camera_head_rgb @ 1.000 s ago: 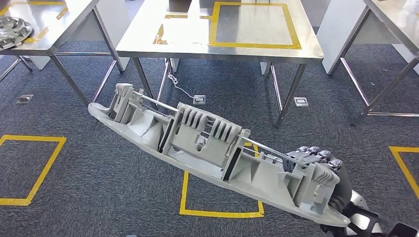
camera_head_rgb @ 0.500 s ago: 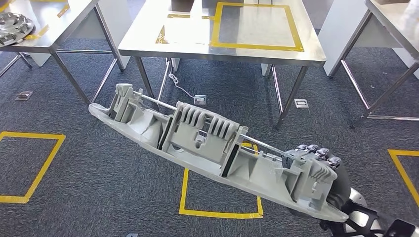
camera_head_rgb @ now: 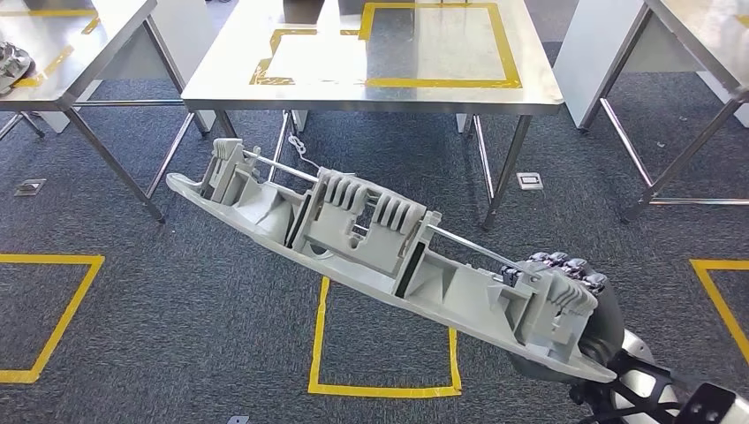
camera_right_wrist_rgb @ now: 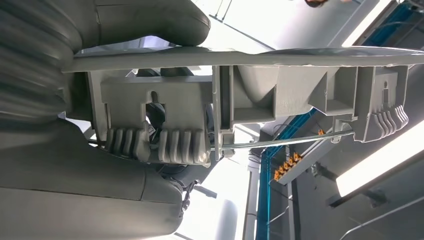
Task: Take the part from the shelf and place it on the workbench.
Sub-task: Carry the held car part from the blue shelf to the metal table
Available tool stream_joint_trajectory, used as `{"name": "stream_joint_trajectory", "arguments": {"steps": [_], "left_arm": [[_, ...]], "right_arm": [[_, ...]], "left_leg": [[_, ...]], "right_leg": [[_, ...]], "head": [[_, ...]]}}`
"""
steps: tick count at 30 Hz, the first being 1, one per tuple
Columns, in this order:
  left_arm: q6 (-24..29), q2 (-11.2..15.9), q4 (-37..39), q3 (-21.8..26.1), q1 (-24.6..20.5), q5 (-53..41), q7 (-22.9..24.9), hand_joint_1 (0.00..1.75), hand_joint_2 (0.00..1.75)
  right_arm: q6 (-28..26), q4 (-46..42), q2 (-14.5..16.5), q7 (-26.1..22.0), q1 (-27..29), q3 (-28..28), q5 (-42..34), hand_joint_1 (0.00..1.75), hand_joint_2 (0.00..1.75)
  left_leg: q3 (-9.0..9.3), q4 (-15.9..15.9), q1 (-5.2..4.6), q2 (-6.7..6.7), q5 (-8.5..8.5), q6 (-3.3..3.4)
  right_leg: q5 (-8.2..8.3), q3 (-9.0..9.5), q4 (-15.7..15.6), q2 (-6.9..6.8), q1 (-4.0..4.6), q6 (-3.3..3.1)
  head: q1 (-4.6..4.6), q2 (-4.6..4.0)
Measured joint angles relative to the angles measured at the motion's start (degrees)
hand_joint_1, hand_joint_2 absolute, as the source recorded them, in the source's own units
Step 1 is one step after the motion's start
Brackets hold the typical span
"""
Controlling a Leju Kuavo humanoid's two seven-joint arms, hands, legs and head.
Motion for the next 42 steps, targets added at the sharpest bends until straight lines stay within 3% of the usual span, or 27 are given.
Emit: {"name": "stream_joint_trajectory", "arguments": {"steps": [2,3,8,10,12,13,14,15,17,18,19,23,25,27,28,29,30,32,34,38,40,42], "left_arm": [[0.02,0.02,0.03,0.0,-0.04,0.0,0.01,0.0,1.75],[0.03,0.03,0.05,0.01,-0.11,0.01,0.01,0.0,1.75],[0.11,0.07,0.06,0.22,-0.17,0.09,-0.17,0.0,1.75],[0.2,0.16,0.05,0.32,-0.17,0.18,-0.37,0.0,1.75],[0.24,0.19,0.05,0.36,-0.07,0.26,-0.51,0.0,1.75],[0.25,0.17,0.05,0.37,0.03,0.35,-0.62,0.0,1.75],[0.26,0.14,0.05,0.4,0.15,0.44,-0.72,0.0,1.75],[0.27,0.11,0.05,0.44,0.26,0.56,-0.81,0.0,1.75],[0.3,0.02,0.05,0.59,0.46,0.86,-1.0,0.0,1.75],[0.3,-0.02,0.05,0.67,0.53,1.02,-1.07,0.0,1.75],[0.32,-0.04,0.05,0.74,0.61,1.14,-1.18,0.0,1.75],[0.4,-0.05,0.04,1.08,0.81,1.22,-1.5,0.0,1.75],[0.46,-0.05,0.04,1.23,0.87,1.18,-1.54,0.0,1.75],[0.47,-0.09,0.07,1.25,1.04,1.07,-1.5,0.0,1.75],[0.46,-0.08,0.08,1.25,1.19,0.97,-1.46,0.0,1.75],[0.46,-0.07,0.09,1.25,1.34,0.86,-1.42,0.0,1.75],[0.45,-0.04,0.09,1.25,1.48,0.73,-1.39,0.0,1.75],[0.42,0.02,0.11,1.25,1.61,0.4,-1.4,0.0,1.75],[0.39,0.02,0.14,1.25,1.58,0.17,-1.48,0.0,1.75],[0.39,0.0,0.13,1.25,1.75,0.05,-1.57,0.0,1.75],[0.39,0.08,0.11,1.25,1.75,0.02,-1.66,0.0,1.75],[0.37,0.17,0.12,1.25,1.71,0.01,-1.73,0.0,1.75]], "right_arm": [[-0.1,0.02,0.15,0.01,-0.07,0.02,0.11,1.75,1.75],[-0.13,0.04,0.26,-0.01,-0.15,0.04,0.14,1.75,1.75],[-0.46,0.74,0.69,0.02,-1.58,0.45,0.16,1.75,1.75],[-0.56,1.32,0.78,0.01,-2.46,0.66,-0.07,1.75,1.75],[-0.57,2.09,0.92,-0.01,-3.2,0.88,-0.38,1.75,1.75],[-0.54,2.51,0.98,-0.01,-3.47,0.99,-0.51,1.75,1.75],[-0.49,2.95,1.04,0.02,-3.78,1.11,-0.61,1.75,1.75],[-0.4,3.35,1.11,0.05,-4.13,1.24,-0.68,1.75,1.75],[-0.15,4.06,1.25,0.06,-5.02,1.53,-0.8,1.75,1.75],[-0.05,4.35,1.37,0.03,-5.47,1.67,-0.86,1.75,1.75],[-0.02,4.61,1.53,-0.01,-5.87,1.81,-0.91,1.75,1.75],[-0.35,5.18,1.88,0.02,-6.59,2.13,-0.96,1.75,1.75],[-0.78,5.1,1.89,-0.01,-6.24,2.2,-0.98,1.75,1.75],[-1.19,4.77,1.88,-0.05,-5.23,2.22,-1.02,1.75,1.75],[-1.3,4.53,1.88,-0.05,-4.52,2.23,-0.99,1.75,1.75],[-1.34,4.26,1.87,-0.03,-3.8,2.23,-0.94,1.75,1.75],[-1.35,3.97,1.86,-0.02,-3.12,2.23,-0.89,1.75,1.75],[-1.31,3.25,1.81,-0.01,-2.08,2.17,-0.94,1.75,1.75],[-1.14,2.51,1.58,-0.03,-1.57,1.95,-1.31,1.75,1.75],[-0.64,1.3,0.85,-0.03,-0.69,1.05,-2.04,1.75,1.75],[-0.35,0.9,0.52,-0.03,-0.45,0.37,-2.07,1.75,1.75],[-0.1,0.8,0.41,-0.03,-0.31,-0.05,-2.06,1.75,1.75]], "left_leg": [[2.23,-7.62,-0.57,-0.01,4.98,1.02],[3.12,-10.36,-0.79,-0.01,6.19,1.29],[3.92,-12.76,-0.81,-0.17,6.56,2.21],[4.21,-13.08,-0.62,-0.18,6.62,2.71],[4.3,-13.08,-0.65,-0.16,6.44,2.99],[4.4,-13.07,-0.67,-0.18,6.32,3.03],[4.57,-13.05,-0.67,-0.22,6.17,3.01],[4.83,-13.04,-0.67,-0.28,5.98,2.94],[5.41,-12.97,-0.78,-0.38,5.49,2.58],[5.55,-12.92,-0.88,-0.41,5.27,2.32],[5.61,-12.92,-0.96,-0.43,5.1,2.02],[5.6,-12.49,-0.88,-0.36,4.35,0.82],[3.42,-7.9,-0.75,-0.29,1.98,0.35],[-0.65,-0.39,-0.66,-0.27,-0.96,0.0],[-2.23,2.16,-0.6,-0.27,-1.36,-0.14],[-2.86,2.69,-0.54,-0.26,-0.59,-0.21],[-2.4,0.95,-0.47,-0.26,1.29,-0.23],[0.58,-6.42,-0.36,-0.27,5.75,-0.14],[2.76,-11.53,-0.45,-0.32,7.34,0.33],[3.22,-12.44,-0.61,-0.33,6.88,2.04],[3.55,-12.66,-0.48,-0.3,6.76,2.8],[3.71,-12.64,-0.64,-0.26,6.49,3.23]], "right_leg": [[-0.58,0.78,0.07,0.13,0.26,0.32],[-0.79,0.96,0.11,0.18,0.38,0.58],[-1.55,0.57,0.88,0.13,0.38,2.21],[-4.08,-1.95,5.92,0.03,0.25,2.71],[-6.74,-6.08,13.23,0.02,0.19,3.03],[-6.87,-7.5,15.34,0.02,0.16,3.1],[-5.83,-7.86,15.27,0.01,0.14,3.09],[-3.84,-7.1,13.01,0.01,0.13,3.0],[0.39,-3.6,5.15,0.0,0.26,2.57],[1.42,-2.19,2.11,0.01,0.37,2.26],[1.69,-1.37,0.31,0.02,0.52,1.94],[1.27,-0.73,-0.89,0.02,0.46,0.6],[1.16,-0.17,-1.28,-0.16,0.2,-0.01],[0.8,0.19,-1.28,-0.29,0.2,-0.31],[0.6,0.41,-1.27,-0.29,0.21,-0.33],[0.37,0.69,-1.25,-0.24,0.19,-0.26],[0.1,1.06,-1.2,-0.16,0.14,-0.13],[-0.57,1.78,-0.99,-0.02,0.07,0.37],[-1.08,1.92,-0.68,0.11,0.21,1.06],[-1.56,1.88,-0.42,0.13,0.17,2.44],[-3.59,0.06,3.47,0.03,0.09,2.91],[-6.6,-4.3,11.24,0.0,0.12,3.06]], "head": [[-0.11,0.0],[-0.14,0.0],[0.03,0.0],[0.28,0.0],[0.44,0.0],[0.48,0.0],[0.52,0.0],[0.56,0.0],[0.66,0.0],[0.68,0.0],[0.67,0.0],[0.51,0.0],[0.25,0.0],[-0.01,0.0],[-0.06,0.0],[-0.1,0.0],[-0.15,0.0],[-0.24,0.0],[-0.3,0.0],[-0.12,0.0],[0.09,0.0],[0.31,0.0]]}}
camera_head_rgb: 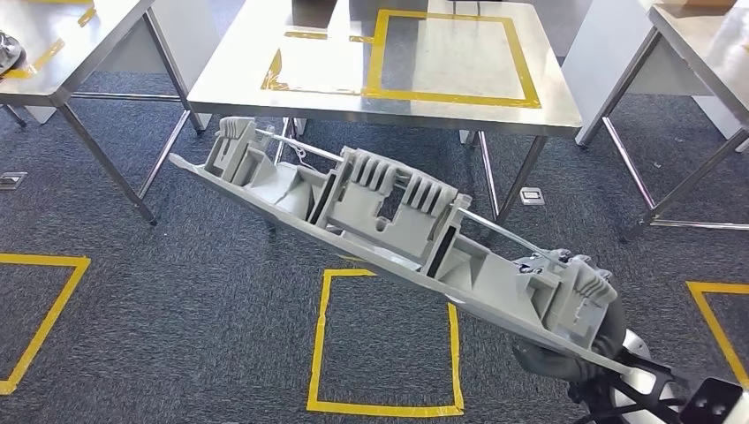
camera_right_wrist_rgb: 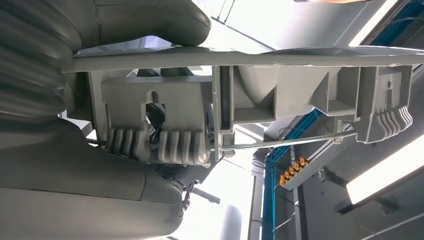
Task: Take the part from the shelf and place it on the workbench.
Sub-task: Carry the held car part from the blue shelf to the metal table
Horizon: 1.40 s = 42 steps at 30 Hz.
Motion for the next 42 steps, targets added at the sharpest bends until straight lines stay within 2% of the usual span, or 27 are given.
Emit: {"name": "stream_joint_trajectory", "arguments": {"steps": [1,2,3,5,6,8,12,13,15,16,17,18,19,20,22,23,26,28,31,32,33,34,36,37,38,40,42], "left_arm": [[-0.02,0.01,0.01,0.0,0.01,-0.01,-0.01,0.0,1.75],[-0.04,0.01,0.01,0.0,0.02,-0.01,0.01,0.0,1.75],[-0.06,0.02,0.0,0.0,0.01,-0.01,0.04,0.0,1.75],[-0.09,0.05,-0.04,0.0,-0.09,0.0,0.18,0.0,1.75],[-0.09,0.07,-0.06,0.01,-0.2,0.01,0.27,0.0,1.75],[-0.08,0.09,-0.08,0.02,-0.47,0.02,0.52,0.0,1.75],[0.08,0.15,-0.15,0.02,-0.93,0.13,0.77,0.0,1.75],[0.1,0.19,-0.18,0.03,-0.97,0.17,0.75,0.0,1.75],[0.11,0.21,-0.17,0.07,-0.87,0.33,0.71,0.0,1.75],[0.11,0.22,-0.16,0.12,-0.76,0.45,0.69,0.0,1.75],[0.11,0.23,-0.15,0.22,-0.64,0.63,0.68,0.0,1.75],[0.12,0.25,-0.15,0.34,-0.54,0.85,0.65,0.0,1.75],[0.16,0.27,-0.15,0.47,-0.48,1.02,0.61,0.0,1.75],[0.21,0.3,-0.15,0.59,-0.44,1.15,0.52,0.0,1.75],[0.29,0.29,-0.12,0.75,-0.42,1.22,0.36,0.0,1.75],[0.29,0.27,-0.1,0.83,-0.4,1.23,0.28,0.0,1.75],[0.19,0.27,-0.11,0.92,-0.17,1.24,0.18,0.0,1.75],[0.07,0.38,-0.15,0.93,-0.05,1.23,0.15,0.0,1.75],[-0.02,0.53,-0.15,0.94,0.0,1.22,0.16,0.0,1.75],[-0.04,0.52,-0.15,0.94,0.06,1.21,0.18,0.0,1.75],[-0.07,0.52,-0.14,0.94,0.13,1.21,0.2,0.0,1.75],[-0.08,0.51,-0.14,0.94,0.18,1.2,0.21,0.0,1.75],[-0.09,0.43,-0.12,0.94,0.2,1.2,0.22,0.0,1.75],[-0.09,0.38,-0.12,0.94,0.16,1.19,0.22,0.0,1.75],[-0.09,0.31,-0.1,0.94,0.12,1.19,0.25,0.0,1.75],[-0.09,0.17,-0.1,0.94,0.07,1.11,0.33,0.0,1.75],[-0.08,0.09,-0.15,0.94,0.1,0.96,0.37,0.0,1.75]], "right_arm": [[0.08,0.01,-0.01,0.01,0.1,-0.12,0.0,1.75,1.75],[0.12,0.02,-0.02,0.02,0.14,-0.21,0.01,1.75,1.75],[0.16,0.05,-0.02,0.04,0.09,-0.27,0.01,1.75,1.75],[0.23,0.23,-0.01,0.04,-0.51,-0.32,0.09,1.75,1.75],[0.26,0.37,0.02,0.03,-1.02,-0.31,0.16,1.75,1.75],[0.12,0.74,0.27,0.02,-2.17,-0.22,0.5,1.75,1.75],[-0.84,1.78,1.1,0.06,-3.98,0.34,1.35,1.75,1.75],[-1.03,2.0,1.32,0.05,-4.33,0.57,1.35,1.75,1.75],[-1.1,2.54,1.7,0.03,-4.91,1.11,1.06,1.75,1.75],[-1.03,2.86,1.83,0.02,-5.11,1.42,0.84,1.75,1.75],[-0.95,3.26,1.92,0.03,-5.33,1.78,0.63,1.75,1.75],[-0.87,3.67,1.97,0.04,-5.6,2.13,0.49,1.75,1.75],[-0.83,4.06,2.01,0.07,-5.89,2.45,0.41,1.75,1.75],[-0.85,4.41,2.07,0.08,-6.26,2.77,0.37,1.75,1.75],[-1.12,4.86,2.24,0.07,-7.03,3.35,0.44,1.75,1.75],[-1.43,5.0,2.35,0.05,-7.34,3.64,0.54,1.75,1.75],[-2.75,5.12,2.55,0.03,-7.63,4.54,1.18,1.75,1.75],[-3.66,5.11,2.57,0.03,-7.59,5.0,1.88,1.75,1.75],[-4.45,4.87,2.57,0.01,-7.0,5.53,2.78,1.75,1.75],[-4.68,4.74,2.57,0.01,-6.64,5.74,3.03,1.75,1.75],[-4.88,4.56,2.56,0.02,-6.27,5.94,3.24,1.75,1.75],[-5.04,4.38,2.54,0.02,-5.96,6.14,3.4,1.75,1.75],[-5.16,3.99,2.43,0.01,-5.56,6.43,3.45,1.75,1.75],[-5.16,3.83,2.37,0.0,-5.5,6.51,3.31,1.75,1.75],[-5.16,3.66,2.31,-0.03,-5.39,6.55,3.04,1.75,1.75],[-5.15,3.35,2.12,-0.04,-4.94,6.56,2.46,1.75,1.75],[-5.16,3.01,1.78,0.01,-4.12,6.48,2.09,1.75,1.75]], "left_leg": [[0.1,0.01,-0.11,0.01,-0.13,0.11],[0.25,0.02,-0.2,0.0,-0.26,0.18],[0.47,0.02,-0.29,-0.02,-0.41,0.18],[1.05,0.02,-0.41,-0.09,-0.79,0.03],[1.24,0.06,-0.53,-0.11,-1.0,-0.15],[1.35,0.03,-0.63,-0.09,-1.3,-0.7],[1.07,1.09,-0.61,0.12,-2.34,-2.01],[0.07,3.27,-0.57,0.14,-3.46,-2.32],[-3.69,10.4,-0.3,0.14,-6.45,-2.82],[-5.69,13.69,-0.17,0.14,-7.38,-3.01],[-7.0,15.42,-0.07,0.14,-7.25,-3.17],[-7.28,14.97,0.03,0.15,-5.94,-3.28],[-6.45,12.31,0.13,0.16,-3.69,-3.35],[-4.91,8.27,0.23,0.18,-1.12,-3.39],[-2.11,1.73,0.21,0.14,1.54,-3.1],[-1.48,0.33,0.14,0.09,1.73,-2.76],[-1.16,0.01,0.0,-0.03,1.22,-1.36],[-0.69,-0.19,0.15,-0.02,0.98,-0.55],[-0.24,-0.24,0.05,-0.01,0.45,0.12],[-0.06,-0.24,-0.02,-0.03,0.25,0.19],[0.19,-0.24,-0.07,-0.07,0.02,0.19],[0.55,-0.23,-0.11,-0.14,-0.23,0.13],[1.35,-0.23,-0.19,-0.24,-0.81,-0.13],[1.59,-0.2,-0.26,-0.27,-1.09,-0.36],[1.73,-0.2,-0.3,-0.26,-1.31,-0.63],[1.92,-0.42,-0.3,-0.19,-1.6,-1.28],[2.18,-0.16,-0.28,-0.05,-2.1,-1.91]], "right_leg": [[-0.69,-1.99,3.12,0.0,0.01,-0.02],[-0.29,-3.1,4.39,0.0,0.04,-0.13],[1.27,-2.98,3.23,0.0,0.08,-0.34],[5.8,0.0,-4.17,-0.02,0.34,-1.13],[7.27,1.67,-7.91,-0.09,0.57,-1.54],[7.93,3.3,-11.59,-0.17,0.99,-2.09],[7.78,4.11,-12.55,-0.11,0.68,-3.0],[7.75,4.48,-12.82,-0.18,0.46,-3.27],[7.39,4.97,-12.89,-0.31,0.4,-3.61],[7.18,5.2,-12.88,-0.32,0.4,-3.65],[6.93,5.47,-12.87,-0.3,0.37,-3.61],[6.66,5.8,-12.84,-0.26,0.32,-3.5],[6.36,6.2,-12.8,-0.22,0.24,-3.33],[6.0,6.59,-12.73,-0.19,0.16,-3.07],[5.3,7.06,-12.46,-0.12,0.27,-2.38],[5.08,7.14,-12.4,-0.07,0.37,-2.03],[4.65,7.47,-12.53,-0.04,0.3,-1.03],[3.18,6.48,-9.98,-0.09,0.19,-0.44],[-1.05,0.07,1.12,-0.11,0.17,-0.1],[-1.33,-1.83,3.73,-0.11,0.18,-0.12],[-0.4,-2.66,4.18,-0.1,0.21,-0.23],[1.59,-2.34,2.37,-0.1,0.26,-0.45],[6.43,0.74,-5.53,-0.14,0.56,-1.27],[7.83,2.19,-9.01,-0.19,0.78,-1.65],[8.41,3.12,-11.25,-0.22,1.01,-1.95],[8.04,3.51,-12.32,-0.18,1.27,-2.31],[8.0,4.25,-12.99,-0.1,0.88,-2.8]], "head": [[0.06,0.0],[0.1,0.0],[0.14,0.0],[0.25,0.0],[0.28,0.0],[0.33,0.0],[0.24,0.0],[0.11,0.0],[-0.15,0.0],[-0.22,0.0],[-0.25,0.0],[-0.31,0.0],[-0.36,0.0],[-0.41,0.0],[-0.55,0.0],[-0.58,0.0],[-0.54,0.0],[-0.33,0.0],[-0.02,0.0],[0.01,0.0],[0.05,0.0],[0.1,0.0],[0.18,0.0],[0.23,0.0],[0.25,0.0],[0.29,0.0],[0.21,0.0]]}}
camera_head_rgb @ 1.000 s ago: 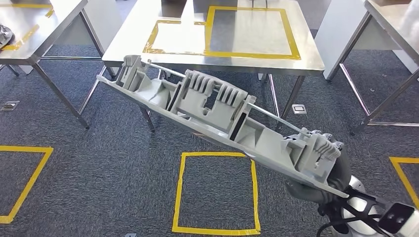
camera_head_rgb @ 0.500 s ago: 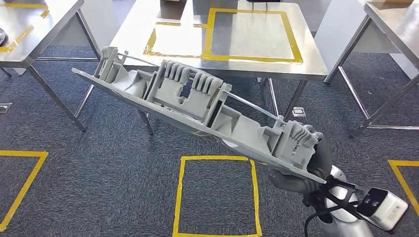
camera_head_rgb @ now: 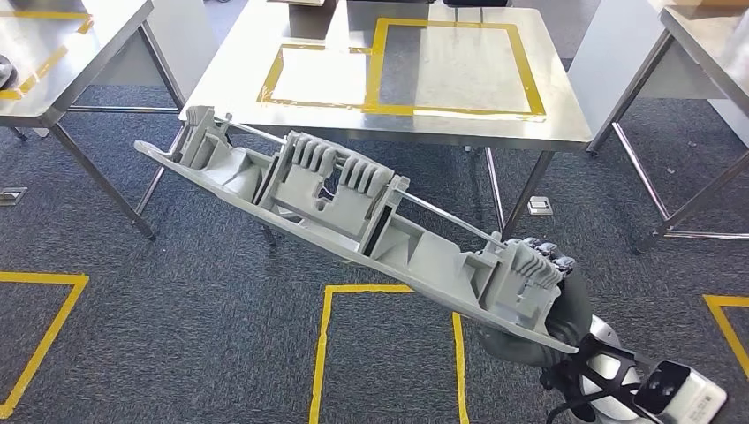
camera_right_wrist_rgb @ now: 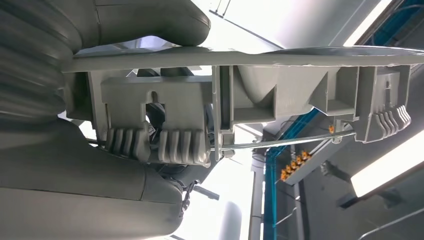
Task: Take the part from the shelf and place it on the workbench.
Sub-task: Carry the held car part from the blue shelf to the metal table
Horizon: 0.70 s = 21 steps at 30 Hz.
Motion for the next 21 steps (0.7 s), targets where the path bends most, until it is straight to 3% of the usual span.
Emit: {"name": "stream_joint_trajectory", "arguments": {"steps": [2,4,5,6,7,9,10,12,16,17,19,20,21], "left_arm": [[0.01,-0.05,-0.05,0.0,-0.02,-0.19,-0.07,0.0,1.75],[0.01,-0.09,-0.04,0.0,0.03,-0.42,-0.16,0.0,1.75],[0.01,-0.08,-0.03,0.0,0.11,-0.57,-0.18,0.0,1.75],[-0.02,-0.04,-0.01,0.0,0.19,-0.71,-0.2,0.0,1.75],[-0.05,0.01,0.0,-0.01,0.24,-0.82,-0.22,0.0,1.75],[-0.21,0.13,0.02,-0.01,0.29,-0.93,-0.27,0.0,1.75],[-0.33,0.15,0.06,-0.02,0.27,-0.98,-0.29,0.0,1.75],[-0.56,0.14,0.15,-0.02,0.22,-1.19,-0.29,0.0,1.75],[-0.71,0.2,0.16,-0.02,0.3,-1.53,-0.32,0.0,1.75],[-0.74,0.22,0.15,-0.02,0.27,-1.56,-0.34,0.0,1.75],[-0.86,0.22,0.16,-0.02,0.21,-1.61,-0.37,0.0,1.75],[-0.94,0.22,0.17,-0.02,0.21,-1.63,-0.37,0.0,1.75],[-1.0,0.22,0.18,-0.02,0.23,-1.67,-0.37,0.0,1.75]], "right_arm": [[-0.02,-0.28,-0.33,0.02,0.86,-0.15,-0.33,1.75,1.75],[-0.08,-0.52,-0.66,-0.02,1.77,-0.44,-0.72,1.75,1.75],[-0.11,-0.65,-0.88,-0.03,2.32,-0.65,-0.87,1.75,1.75],[-0.08,-0.86,-1.17,-0.01,2.95,-0.93,-0.98,1.75,1.75],[0.02,-1.15,-1.55,0.02,3.62,-1.26,-1.09,1.75,1.75],[0.36,-1.99,-2.45,0.03,4.88,-2.02,-1.36,1.75,1.75],[0.54,-2.51,-2.92,0.02,5.37,-2.44,-1.49,1.75,1.75],[1.0,-3.53,-3.69,-0.01,6.14,-3.37,-1.71,1.75,1.75],[1.51,-4.69,-4.53,0.01,7.97,-5.21,-1.8,1.75,1.75],[1.51,-4.87,-4.76,0.01,8.41,-5.61,-1.78,1.75,1.75],[1.46,-5.01,-5.16,0.0,9.32,-6.21,-1.71,1.75,1.75],[1.43,-5.01,-5.3,0.01,9.8,-6.4,-1.65,1.75,1.75],[1.39,-5.02,-5.4,0.01,10.29,-6.55,-1.57,1.75,1.75]], "left_leg": [[-1.67,3.93,0.06,0.08,-2.02,-0.53],[-5.68,11.21,0.27,0.1,-4.9,-0.99],[-7.49,14.0,0.38,0.1,-5.49,-1.19],[-8.48,15.02,0.49,0.11,-5.03,-1.35],[-8.39,13.85,0.6,0.12,-3.41,-1.49],[-5.77,6.92,0.88,0.15,1.21,-1.67],[-4.29,3.55,0.93,0.12,2.6,-1.55],[-2.95,0.55,0.87,0.08,2.99,-0.87],[-2.5,0.33,0.78,0.04,2.3,0.93],[-2.29,0.25,0.83,0.04,2.16,1.28],[-1.96,0.25,0.72,0.05,1.74,1.72],[-1.75,0.25,0.66,0.06,1.52,1.81],[-1.47,0.26,0.61,0.05,1.27,1.84]], "right_leg": [[-0.15,1.06,-0.65,-0.07,-0.47,-0.48],[-0.67,1.67,-0.7,-0.14,-0.49,-0.75],[-0.95,1.92,-0.66,-0.11,-0.51,-0.74],[-1.26,2.22,-0.61,-0.06,-0.55,-0.66],[-1.6,2.58,-0.52,-0.01,-0.62,-0.5],[-2.45,3.41,-0.28,0.04,-0.77,0.05],[-2.92,3.65,-0.04,0.08,-0.73,0.44],[-3.51,3.76,0.2,0.15,-0.51,1.18],[-4.71,3.46,1.67,0.12,-0.7,2.46],[-5.88,2.24,4.14,0.1,-0.76,2.7],[-8.92,-2.29,12.01,0.08,-0.78,2.96],[-9.79,-4.58,15.46,0.08,-0.78,3.0],[-9.53,-6.08,17.16,0.08,-0.77,2.96]], "head": [[-0.31,0.0],[-0.57,0.0],[-0.63,0.0],[-0.67,0.0],[-0.72,0.0],[-0.79,0.0],[-0.89,0.0],[-0.9,0.0],[-0.7,0.0],[-0.57,0.0],[-0.33,0.0],[-0.26,0.0],[-0.22,0.0]]}}
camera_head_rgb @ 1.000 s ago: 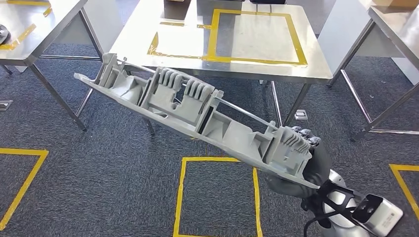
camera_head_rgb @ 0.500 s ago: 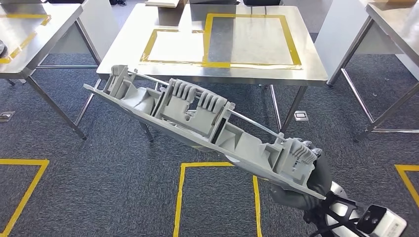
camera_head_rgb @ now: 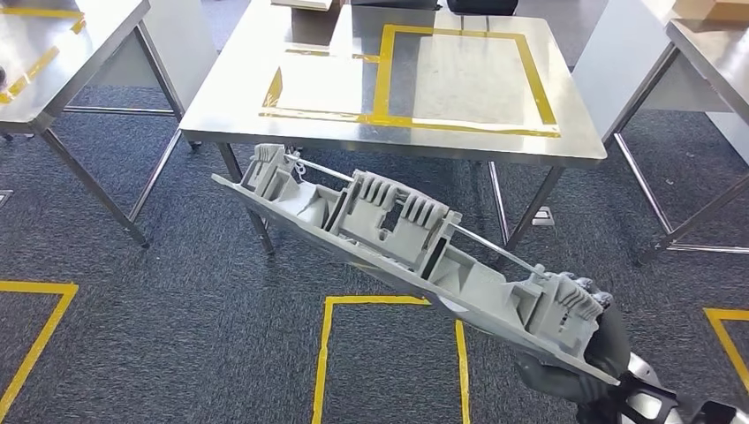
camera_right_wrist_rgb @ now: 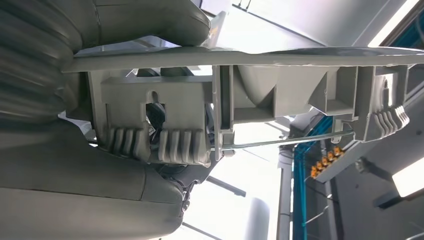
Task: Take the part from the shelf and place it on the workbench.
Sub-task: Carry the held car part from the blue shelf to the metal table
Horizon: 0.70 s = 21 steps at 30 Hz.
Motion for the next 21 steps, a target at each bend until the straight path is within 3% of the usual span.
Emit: {"name": "stream_joint_trajectory", "arguments": {"steps": [1,2,3,5,7,10,12,14,15,16,17,19,21], "left_arm": [[-0.04,0.01,0.0,0.0,0.01,-0.05,0.0,0.0,1.75],[-0.07,0.0,0.0,0.0,0.0,-0.1,0.0,0.0,1.75],[-0.1,-0.02,-0.01,0.0,-0.01,-0.15,0.0,0.0,1.75],[-0.18,-0.07,-0.01,0.0,-0.12,-0.18,0.01,0.0,1.75],[-0.21,-0.1,-0.01,0.0,-0.2,-0.18,0.03,0.0,1.75],[-0.21,-0.08,-0.05,0.0,-0.26,-0.18,0.04,0.0,1.75],[-0.21,-0.09,-0.09,-0.01,-0.29,-0.17,0.02,0.0,1.75],[-0.22,-0.12,-0.07,-0.02,-0.21,-0.17,0.03,0.0,1.75],[-0.24,-0.12,-0.05,-0.02,-0.14,-0.18,0.06,0.0,1.75],[-0.27,-0.11,-0.03,-0.02,-0.08,-0.19,0.09,0.0,1.75],[-0.29,-0.09,-0.02,-0.02,-0.06,-0.2,0.13,0.0,1.75],[-0.31,-0.07,0.02,-0.02,-0.06,-0.22,0.16,0.0,1.75],[-0.3,-0.12,0.05,-0.02,-0.1,-0.26,0.17,0.0,1.75]], "right_arm": [[-0.02,-0.01,-0.09,0.01,0.41,-0.14,0.06,1.75,1.75],[0.02,-0.03,-0.19,0.02,0.73,-0.31,0.07,1.75,1.75],[0.08,-0.1,-0.26,0.02,0.94,-0.47,0.06,1.75,1.75],[0.22,-0.33,-0.34,0.0,1.09,-0.74,0.02,1.75,1.75],[0.35,-0.55,-0.38,-0.03,1.22,-0.88,0.01,1.75,1.75],[0.7,-0.78,-0.39,0.0,1.66,-1.1,0.03,1.75,1.75],[0.85,-0.92,-0.42,-0.01,1.86,-1.23,-0.01,1.75,1.75],[0.9,-0.94,-0.45,-0.01,2.07,-1.32,-0.15,1.75,1.75],[0.95,-0.94,-0.45,0.01,2.24,-1.38,-0.26,1.75,1.75],[0.99,-0.95,-0.48,0.01,2.46,-1.52,-0.4,1.75,1.75],[1.07,-0.95,-0.53,0.01,2.72,-1.73,-0.58,1.75,1.75],[1.48,-1.03,-0.63,0.01,3.26,-2.29,-0.91,1.75,1.75],[1.98,-1.34,-0.68,0.01,3.77,-2.86,-1.0,1.75,1.75]], "left_leg": [[0.38,0.0,-0.03,-0.02,-0.27,-0.03],[0.86,0.0,-0.04,-0.05,-0.58,-0.08],[1.34,0.0,-0.04,-0.08,-0.91,-0.19],[1.9,0.02,-0.22,-0.11,-1.55,-0.67],[2.03,-0.15,-0.31,-0.08,-1.9,-1.33],[2.16,0.56,-0.29,0.06,-2.72,-2.31],[-0.31,5.68,-0.21,0.11,-5.11,-2.73],[-4.67,13.06,-0.15,0.12,-7.71,-2.99],[-6.23,15.17,-0.13,0.12,-7.8,-3.08],[-6.82,15.26,-0.12,0.12,-6.71,-3.13],[-6.31,13.14,-0.08,0.12,-4.62,-3.12],[-3.47,5.73,-0.02,0.13,-0.13,-2.98],[-1.64,1.21,-0.05,0.1,1.43,-2.36]], "right_leg": [[1.51,-0.33,-0.67,0.0,0.01,-0.12],[3.93,0.45,-3.43,0.0,0.04,-0.33],[6.67,1.95,-7.55,-0.02,0.11,-0.62],[9.53,4.67,-14.19,-0.06,0.44,-1.2],[9.33,5.43,-15.98,0.0,0.78,-1.63],[9.13,6.03,-16.58,0.1,0.44,-2.5],[8.89,6.72,-16.92,-0.04,0.17,-3.11],[8.41,7.2,-16.93,-0.12,0.18,-3.44],[8.16,7.48,-16.93,-0.11,0.19,-3.45],[7.88,7.82,-16.92,-0.06,0.18,-3.38],[7.57,8.27,-16.89,-0.02,0.14,-3.25],[6.8,9.08,-16.73,0.04,0.18,-2.77],[6.11,9.34,-16.51,0.12,0.39,-2.1]], "head": [[0.04,0.0],[0.08,0.0],[0.14,0.0],[0.25,0.0],[0.32,0.0],[0.23,0.0],[-0.04,0.0],[-0.23,0.0],[-0.26,0.0],[-0.31,0.0],[-0.35,0.0],[-0.47,0.0],[-0.53,0.0]]}}
